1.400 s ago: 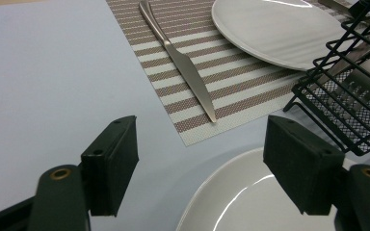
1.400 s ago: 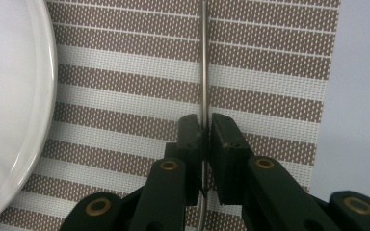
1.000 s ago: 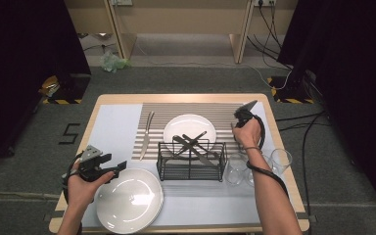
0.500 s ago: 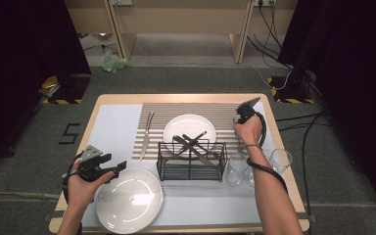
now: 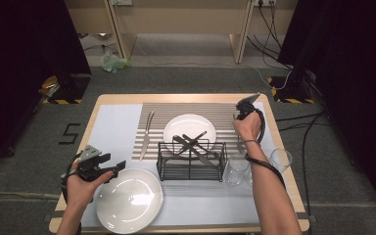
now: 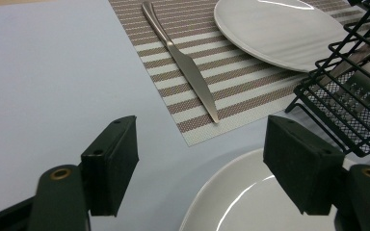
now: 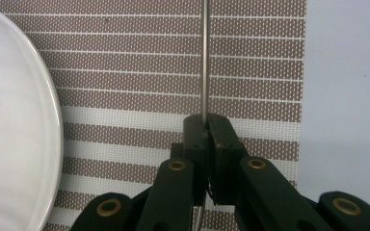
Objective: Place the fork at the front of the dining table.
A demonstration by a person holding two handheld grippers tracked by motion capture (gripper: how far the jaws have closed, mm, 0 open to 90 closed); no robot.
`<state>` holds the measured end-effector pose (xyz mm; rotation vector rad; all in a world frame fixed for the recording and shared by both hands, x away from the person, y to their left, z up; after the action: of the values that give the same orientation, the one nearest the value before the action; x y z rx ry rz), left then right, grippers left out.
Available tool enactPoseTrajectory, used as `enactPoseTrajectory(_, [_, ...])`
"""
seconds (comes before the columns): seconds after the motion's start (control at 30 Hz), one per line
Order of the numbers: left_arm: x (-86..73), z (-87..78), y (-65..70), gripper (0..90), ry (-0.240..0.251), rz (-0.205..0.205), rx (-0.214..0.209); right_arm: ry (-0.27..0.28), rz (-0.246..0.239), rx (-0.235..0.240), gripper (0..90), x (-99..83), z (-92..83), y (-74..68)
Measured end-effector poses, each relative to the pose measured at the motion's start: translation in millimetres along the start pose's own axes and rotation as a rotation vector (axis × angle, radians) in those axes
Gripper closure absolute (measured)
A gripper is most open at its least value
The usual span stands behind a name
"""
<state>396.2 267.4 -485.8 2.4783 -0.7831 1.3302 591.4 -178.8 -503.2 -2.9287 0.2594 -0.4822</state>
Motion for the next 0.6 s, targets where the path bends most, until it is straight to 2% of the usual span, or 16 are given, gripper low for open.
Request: enactPoseTrajectory(0.6, [-0.5, -0.4, -1.0, 27.6, -0.002, -0.002, 0.003, 0.023, 0.001, -0.017, 87.3, 8.7, 9.4, 5.2])
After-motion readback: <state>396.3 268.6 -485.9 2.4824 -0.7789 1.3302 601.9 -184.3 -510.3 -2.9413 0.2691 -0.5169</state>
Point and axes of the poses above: each handheld gripper's, and its own axes: z roughly forward along the jaws, x roughly out of its top, y roughly to its right, the point moved 7 cm from there along z, roughly forward along the jaws, and after that the axes turned 13 degrees about z, right-handed, at the moved point
